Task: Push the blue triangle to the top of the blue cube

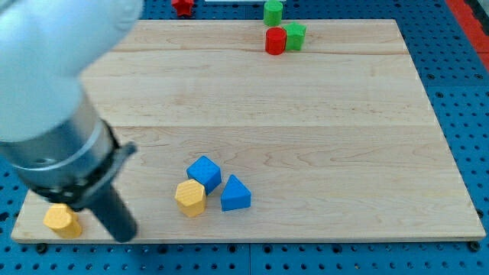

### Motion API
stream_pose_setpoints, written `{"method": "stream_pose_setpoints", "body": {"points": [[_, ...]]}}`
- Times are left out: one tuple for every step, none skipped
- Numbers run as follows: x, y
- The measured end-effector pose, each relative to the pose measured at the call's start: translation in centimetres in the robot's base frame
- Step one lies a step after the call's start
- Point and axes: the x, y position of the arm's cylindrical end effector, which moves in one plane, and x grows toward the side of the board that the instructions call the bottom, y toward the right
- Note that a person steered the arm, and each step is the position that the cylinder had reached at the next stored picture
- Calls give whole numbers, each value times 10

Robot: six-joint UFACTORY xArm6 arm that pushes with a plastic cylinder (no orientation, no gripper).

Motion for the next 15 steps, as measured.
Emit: {"method": "stream_pose_setpoints", "body": {"points": [[2, 49], [-11, 98], [-42, 104], [-73, 111], [-84, 147], [-59, 177], [-79, 199], [-103, 176], [-121, 147], [-139, 117], [-184, 107], [-213, 108], [-213, 108], [-217, 108], [-216, 112]]}}
